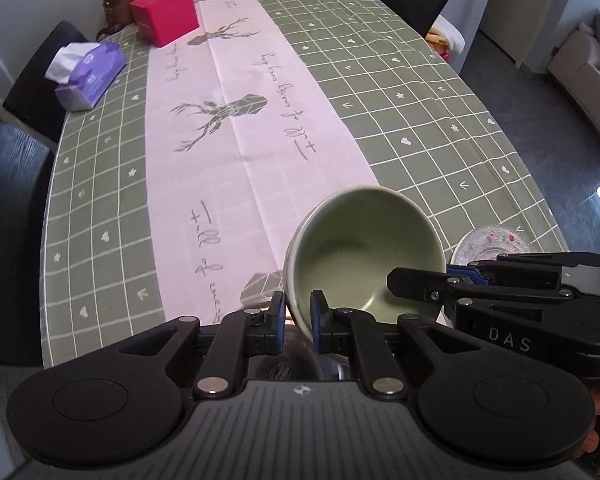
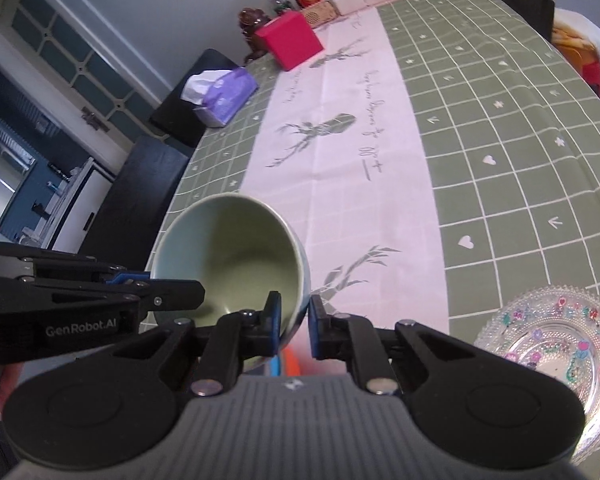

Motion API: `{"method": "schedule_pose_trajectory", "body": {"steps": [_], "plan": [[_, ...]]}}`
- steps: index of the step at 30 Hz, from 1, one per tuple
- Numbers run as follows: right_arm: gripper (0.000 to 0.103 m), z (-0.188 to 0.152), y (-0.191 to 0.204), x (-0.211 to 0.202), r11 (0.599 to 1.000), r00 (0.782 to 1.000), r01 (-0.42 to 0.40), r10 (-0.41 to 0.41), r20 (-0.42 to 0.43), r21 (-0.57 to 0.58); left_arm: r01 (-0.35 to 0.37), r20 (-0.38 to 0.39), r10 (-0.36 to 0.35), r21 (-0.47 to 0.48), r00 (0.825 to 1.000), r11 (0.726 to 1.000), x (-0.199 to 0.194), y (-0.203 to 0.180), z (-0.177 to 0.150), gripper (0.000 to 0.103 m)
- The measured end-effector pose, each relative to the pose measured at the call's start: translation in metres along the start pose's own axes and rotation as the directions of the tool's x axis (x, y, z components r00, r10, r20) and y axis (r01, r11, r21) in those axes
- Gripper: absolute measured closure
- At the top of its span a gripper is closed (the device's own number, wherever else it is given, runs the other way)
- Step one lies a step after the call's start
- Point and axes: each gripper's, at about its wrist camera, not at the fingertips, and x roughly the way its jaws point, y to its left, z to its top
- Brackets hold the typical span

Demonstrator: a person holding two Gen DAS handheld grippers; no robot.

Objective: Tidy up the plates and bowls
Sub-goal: 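Lower the green bowl into the steel-lined nested bowls with the left gripper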

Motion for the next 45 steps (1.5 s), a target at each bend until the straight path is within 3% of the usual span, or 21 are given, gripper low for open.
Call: {"method": "schedule_pose_trajectory", "body": {"steps": [8, 16, 27, 45], "plan": [[0.093, -0.017, 0.028, -0.004, 0.997, 0.999, 0.007, -0.010, -0.035, -0.076, 0.035, -0.040, -0.038, -0.063, 0.998, 0.997, -0.009, 0.019, -0.036, 0.087], [0.093, -0.029, 0.054, 0.012, 0.984, 0.990, 0.037, -0.060, -0.127, -0.175, 0.052, -0.089, -0.064, -0.134, 0.994, 0.990, -0.005, 0.041, -0.059, 0.087], [0.095, -0.033, 0.060, 0.054, 0.974, 0.963, 0.099, -0.145, -0.226, -0.203, 0.047, -0.160, -0.080, -0.202, 0.984, 0.978, 0.030, 0.060, -0.064, 0.087], [0.092, -0.030, 0.062, 0.064, 0.969, 0.954, 0.128, -0.179, -0.242, -0.213, 0.023, -0.170, -0.054, -0.181, 0.984, 0.983, 0.037, 0.057, -0.060, 0.086]]}}
